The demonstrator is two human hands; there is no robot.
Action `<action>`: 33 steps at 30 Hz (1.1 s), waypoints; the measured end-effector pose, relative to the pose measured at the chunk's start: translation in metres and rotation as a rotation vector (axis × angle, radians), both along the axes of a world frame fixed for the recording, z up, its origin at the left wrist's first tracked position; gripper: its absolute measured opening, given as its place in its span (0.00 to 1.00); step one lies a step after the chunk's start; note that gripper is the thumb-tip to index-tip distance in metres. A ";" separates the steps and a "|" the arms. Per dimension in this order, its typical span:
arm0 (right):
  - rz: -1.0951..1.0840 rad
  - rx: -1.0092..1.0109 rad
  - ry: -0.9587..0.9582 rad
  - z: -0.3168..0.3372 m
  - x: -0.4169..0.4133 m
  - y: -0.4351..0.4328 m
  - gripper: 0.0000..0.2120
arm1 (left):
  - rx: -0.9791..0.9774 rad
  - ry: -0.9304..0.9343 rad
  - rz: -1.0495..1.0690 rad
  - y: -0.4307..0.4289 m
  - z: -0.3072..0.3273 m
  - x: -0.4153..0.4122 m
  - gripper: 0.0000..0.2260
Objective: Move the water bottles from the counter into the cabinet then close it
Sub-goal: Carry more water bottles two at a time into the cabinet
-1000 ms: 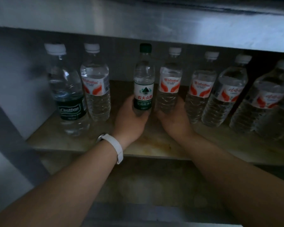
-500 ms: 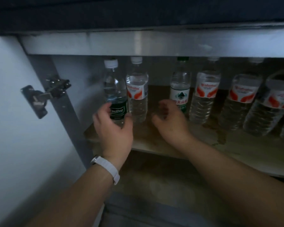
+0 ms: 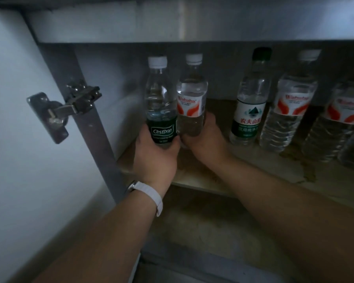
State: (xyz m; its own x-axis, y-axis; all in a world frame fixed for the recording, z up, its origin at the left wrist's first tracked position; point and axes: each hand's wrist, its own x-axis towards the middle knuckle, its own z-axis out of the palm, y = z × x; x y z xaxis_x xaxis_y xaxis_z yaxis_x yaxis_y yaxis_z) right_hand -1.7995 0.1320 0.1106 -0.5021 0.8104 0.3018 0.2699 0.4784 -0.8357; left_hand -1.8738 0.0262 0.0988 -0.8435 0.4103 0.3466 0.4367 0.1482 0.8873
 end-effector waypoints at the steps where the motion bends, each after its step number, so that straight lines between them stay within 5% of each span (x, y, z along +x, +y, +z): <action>1: -0.010 -0.003 0.000 -0.001 -0.002 0.000 0.36 | 0.006 -0.004 0.002 0.001 0.000 -0.001 0.28; 15: -0.228 0.044 -0.065 0.002 0.012 0.024 0.30 | 0.068 -0.077 -0.135 0.037 0.009 -0.019 0.24; 33: -0.140 0.056 -0.138 -0.006 0.010 0.056 0.32 | 0.017 -0.006 -0.207 0.074 0.001 -0.038 0.26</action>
